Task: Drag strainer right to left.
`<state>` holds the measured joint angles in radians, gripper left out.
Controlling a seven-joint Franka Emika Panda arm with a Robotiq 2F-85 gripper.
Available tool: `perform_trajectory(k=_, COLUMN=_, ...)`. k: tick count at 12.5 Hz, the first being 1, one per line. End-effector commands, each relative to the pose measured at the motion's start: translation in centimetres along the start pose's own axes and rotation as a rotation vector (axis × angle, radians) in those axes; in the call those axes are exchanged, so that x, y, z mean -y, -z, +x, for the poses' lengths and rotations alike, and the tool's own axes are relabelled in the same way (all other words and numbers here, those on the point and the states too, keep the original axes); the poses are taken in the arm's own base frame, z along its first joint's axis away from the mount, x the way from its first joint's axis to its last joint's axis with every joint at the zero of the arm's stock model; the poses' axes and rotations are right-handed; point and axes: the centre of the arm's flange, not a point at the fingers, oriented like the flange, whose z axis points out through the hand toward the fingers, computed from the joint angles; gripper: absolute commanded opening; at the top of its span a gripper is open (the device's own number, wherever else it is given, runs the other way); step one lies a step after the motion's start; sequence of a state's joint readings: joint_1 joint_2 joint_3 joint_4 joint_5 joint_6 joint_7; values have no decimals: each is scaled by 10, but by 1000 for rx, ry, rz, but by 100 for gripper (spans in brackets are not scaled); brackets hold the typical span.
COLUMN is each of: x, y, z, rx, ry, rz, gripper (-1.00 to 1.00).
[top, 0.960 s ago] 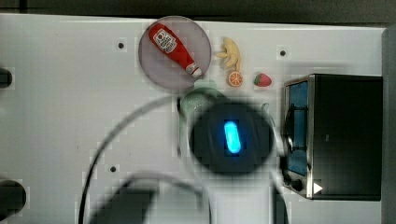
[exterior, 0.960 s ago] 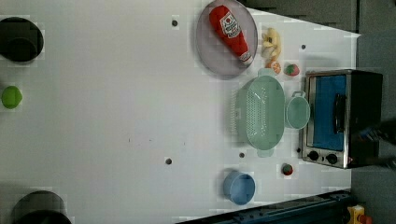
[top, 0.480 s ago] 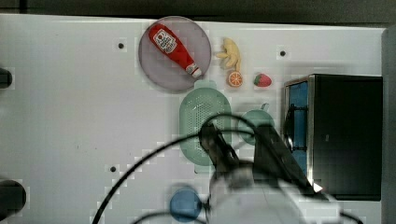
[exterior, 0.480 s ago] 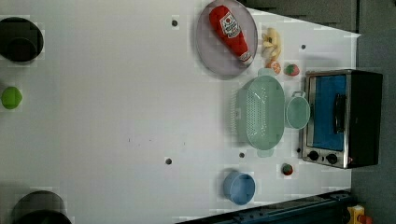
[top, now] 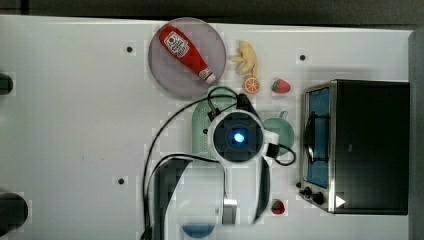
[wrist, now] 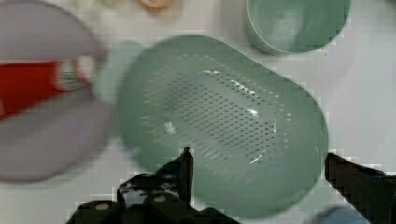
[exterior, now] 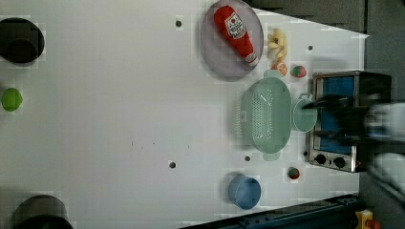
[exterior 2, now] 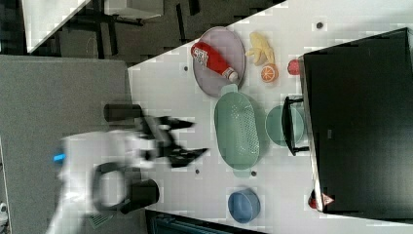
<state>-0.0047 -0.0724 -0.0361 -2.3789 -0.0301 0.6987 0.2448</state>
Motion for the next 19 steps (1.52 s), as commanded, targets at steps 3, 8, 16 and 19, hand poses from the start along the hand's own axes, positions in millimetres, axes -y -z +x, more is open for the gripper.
perform_trajectory(k=3, x=2, y=-104, z=-11, rx=2, ry=-362, rz=30, gripper=100)
perform_trajectory(k=8, x=24, y=-183, z=-43, rx=3, ry=-494, rz=81, gripper=100)
perform_trajectory(k=16, x=36, y=-213, z=-76, rx=14, ry=-421, rz=36, gripper=100)
perform_trajectory(k=19, x=48, y=-210, z=-92, rx=14, ry=-385, rz=25, gripper=100)
